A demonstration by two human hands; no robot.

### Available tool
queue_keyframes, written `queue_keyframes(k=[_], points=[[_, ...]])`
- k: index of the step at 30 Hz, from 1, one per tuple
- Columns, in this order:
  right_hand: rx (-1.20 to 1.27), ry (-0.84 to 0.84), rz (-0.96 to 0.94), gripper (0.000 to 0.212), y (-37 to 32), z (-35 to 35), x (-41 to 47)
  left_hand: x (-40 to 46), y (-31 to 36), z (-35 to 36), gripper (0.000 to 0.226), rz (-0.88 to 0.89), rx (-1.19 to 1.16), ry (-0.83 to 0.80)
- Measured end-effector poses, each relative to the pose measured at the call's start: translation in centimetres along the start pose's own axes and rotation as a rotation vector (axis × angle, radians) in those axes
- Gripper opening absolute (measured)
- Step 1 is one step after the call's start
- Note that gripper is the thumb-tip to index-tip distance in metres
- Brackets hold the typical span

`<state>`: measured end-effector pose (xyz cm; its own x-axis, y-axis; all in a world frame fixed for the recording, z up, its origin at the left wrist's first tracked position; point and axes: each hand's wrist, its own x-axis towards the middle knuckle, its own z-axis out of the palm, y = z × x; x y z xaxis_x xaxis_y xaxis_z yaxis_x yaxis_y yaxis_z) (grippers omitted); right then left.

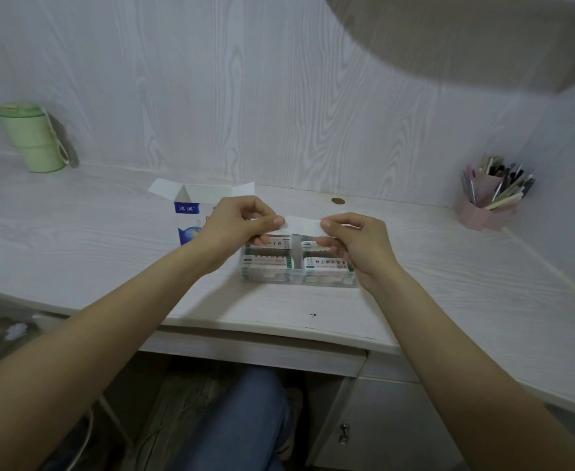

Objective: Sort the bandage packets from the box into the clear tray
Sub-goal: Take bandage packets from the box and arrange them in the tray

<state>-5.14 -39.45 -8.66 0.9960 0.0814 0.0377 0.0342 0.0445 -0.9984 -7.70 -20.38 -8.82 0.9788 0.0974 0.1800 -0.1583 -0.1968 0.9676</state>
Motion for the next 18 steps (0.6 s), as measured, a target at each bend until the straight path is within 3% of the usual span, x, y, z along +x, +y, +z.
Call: queue_keyframes(k=[3,7,18], points=[[0.172,0.016,0.036,0.007,0.6,0.2,0.4,-0.2,-0.4,-1.7,0.012,0.044,-0.002,0.086],[0.178,-0.052,0.077,0.011,1.4,1.3,0.6,-0.1,-1.2,-3.5,0.014,0.099,-0.032,0.245],[-0.831,-0.100,-0.202,0.017,2.9,4.9,0.8,-0.2,-1.8,-4.7,0.014,0.078,-0.055,0.198]])
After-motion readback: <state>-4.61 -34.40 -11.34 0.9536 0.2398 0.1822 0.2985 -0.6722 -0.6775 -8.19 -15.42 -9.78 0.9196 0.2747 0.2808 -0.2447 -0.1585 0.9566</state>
